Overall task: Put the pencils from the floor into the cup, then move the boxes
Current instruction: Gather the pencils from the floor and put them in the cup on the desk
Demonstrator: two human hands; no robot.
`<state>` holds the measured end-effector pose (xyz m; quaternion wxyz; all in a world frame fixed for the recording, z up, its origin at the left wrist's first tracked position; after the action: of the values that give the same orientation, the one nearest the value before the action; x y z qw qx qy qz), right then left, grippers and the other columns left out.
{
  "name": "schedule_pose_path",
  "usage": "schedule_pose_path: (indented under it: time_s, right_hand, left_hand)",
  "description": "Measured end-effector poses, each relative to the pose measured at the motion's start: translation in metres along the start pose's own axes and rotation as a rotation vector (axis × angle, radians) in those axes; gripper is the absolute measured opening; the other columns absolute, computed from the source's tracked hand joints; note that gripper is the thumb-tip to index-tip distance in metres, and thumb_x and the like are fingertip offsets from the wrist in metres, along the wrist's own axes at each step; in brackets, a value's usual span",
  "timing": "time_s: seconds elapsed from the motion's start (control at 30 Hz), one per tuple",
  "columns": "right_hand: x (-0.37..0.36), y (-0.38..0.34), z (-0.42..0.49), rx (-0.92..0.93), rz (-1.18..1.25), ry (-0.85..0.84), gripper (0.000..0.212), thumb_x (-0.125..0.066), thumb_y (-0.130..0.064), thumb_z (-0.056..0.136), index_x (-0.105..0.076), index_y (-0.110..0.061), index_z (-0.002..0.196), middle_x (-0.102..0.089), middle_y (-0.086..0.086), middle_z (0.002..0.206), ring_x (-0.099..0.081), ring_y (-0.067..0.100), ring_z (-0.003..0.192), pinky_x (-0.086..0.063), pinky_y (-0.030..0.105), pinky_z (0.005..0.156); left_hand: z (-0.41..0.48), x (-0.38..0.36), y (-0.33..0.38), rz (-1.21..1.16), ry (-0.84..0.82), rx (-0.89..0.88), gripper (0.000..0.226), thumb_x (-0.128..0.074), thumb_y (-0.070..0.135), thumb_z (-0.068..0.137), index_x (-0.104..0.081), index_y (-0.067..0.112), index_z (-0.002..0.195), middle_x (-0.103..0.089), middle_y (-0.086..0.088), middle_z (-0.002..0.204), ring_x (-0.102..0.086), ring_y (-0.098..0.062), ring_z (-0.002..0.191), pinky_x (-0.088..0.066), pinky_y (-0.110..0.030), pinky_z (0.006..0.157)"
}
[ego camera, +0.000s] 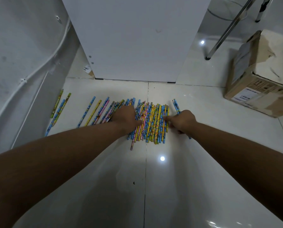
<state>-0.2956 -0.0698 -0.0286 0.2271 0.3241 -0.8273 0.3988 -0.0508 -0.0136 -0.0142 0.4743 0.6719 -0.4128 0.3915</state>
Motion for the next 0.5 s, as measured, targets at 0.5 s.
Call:
schedule_pose_path:
  time_s: [0.5]
  right_hand:
    - [-0.010,-0.020,0.001,0.028,-0.029,-0.091,0.038,-0.095,-0.034,0.076,-0.066,-0.008,0.074,-0.067,0.006,0.069,-0.058,0.019,0.055,-0.055,0.032,0.054]
  left_hand:
    - [0.017,-0.009,-0.014,-0.296,-0.110,-0.025,0.032,-0.077,0.025,0.085,-0.056,0.012,0.065,-0.058,-0.010,0.066,-0.055,-0.026,0.062,-0.057,-0.045,0.066]
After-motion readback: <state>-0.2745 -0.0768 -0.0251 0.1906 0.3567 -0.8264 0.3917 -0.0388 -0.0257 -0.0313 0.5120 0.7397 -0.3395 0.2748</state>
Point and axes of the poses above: each hand's wrist, its own z-axis towards the middle knuckle, its own x-axis out of the back of the hand, y = z × x, the point moved 3 cm from there along z, towards the middle knuckle
